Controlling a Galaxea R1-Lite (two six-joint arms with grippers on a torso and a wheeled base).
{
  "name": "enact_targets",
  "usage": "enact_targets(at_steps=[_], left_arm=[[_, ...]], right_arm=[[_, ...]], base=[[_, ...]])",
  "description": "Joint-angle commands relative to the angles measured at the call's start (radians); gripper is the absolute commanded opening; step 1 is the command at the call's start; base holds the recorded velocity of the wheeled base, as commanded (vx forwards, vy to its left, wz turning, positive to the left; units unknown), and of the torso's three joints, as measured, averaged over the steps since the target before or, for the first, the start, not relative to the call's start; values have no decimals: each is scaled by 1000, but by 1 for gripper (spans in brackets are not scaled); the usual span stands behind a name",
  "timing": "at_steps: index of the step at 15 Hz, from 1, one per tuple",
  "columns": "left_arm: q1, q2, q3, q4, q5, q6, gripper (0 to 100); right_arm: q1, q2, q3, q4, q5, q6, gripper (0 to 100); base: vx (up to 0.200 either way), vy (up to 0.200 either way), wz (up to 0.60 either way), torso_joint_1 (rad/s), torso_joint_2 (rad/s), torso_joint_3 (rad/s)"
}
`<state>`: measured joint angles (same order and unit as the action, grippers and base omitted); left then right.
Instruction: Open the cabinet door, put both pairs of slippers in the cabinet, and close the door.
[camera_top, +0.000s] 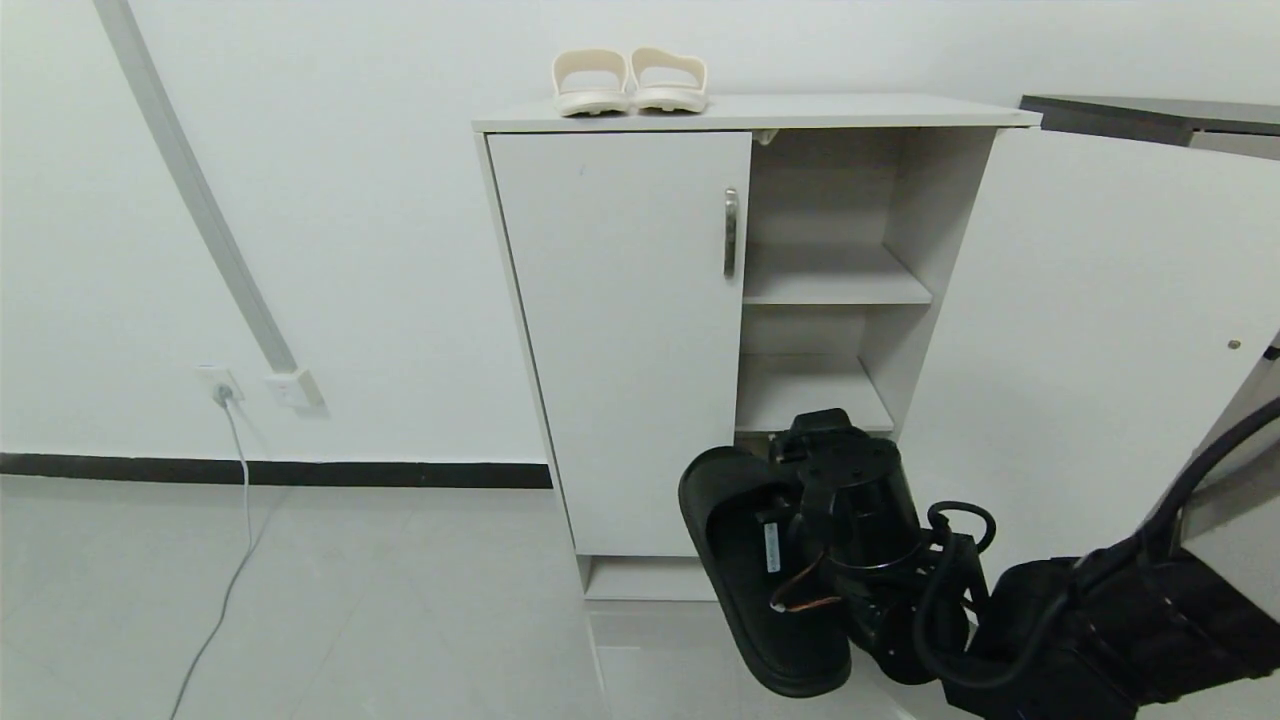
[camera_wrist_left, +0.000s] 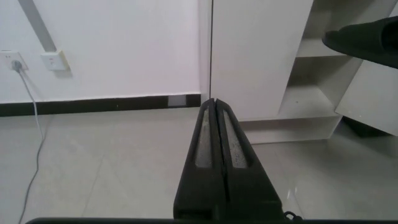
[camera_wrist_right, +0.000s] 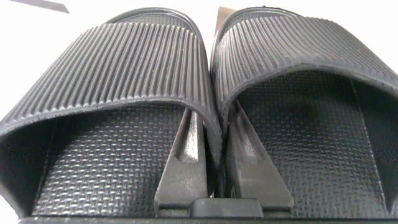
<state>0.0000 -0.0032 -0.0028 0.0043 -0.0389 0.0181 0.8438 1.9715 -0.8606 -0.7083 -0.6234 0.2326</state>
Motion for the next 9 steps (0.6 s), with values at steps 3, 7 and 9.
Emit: enact_targets(at_steps=[3,7,9], left_arm=[[0,3,0,0,2,-1,0],[0,3,0,0,4,-3,0],[0,3,0,0,4,-3,0]], right_arm=[[3,55,-46,3,-41,24,0],[3,67,-57,6,-76,34,0],[1,67,-58,6,-76,34,0]], base=[[0,0,0,0,0,0],[0,-100,0,1,1,1],[0,-200,0,2,-2,2]])
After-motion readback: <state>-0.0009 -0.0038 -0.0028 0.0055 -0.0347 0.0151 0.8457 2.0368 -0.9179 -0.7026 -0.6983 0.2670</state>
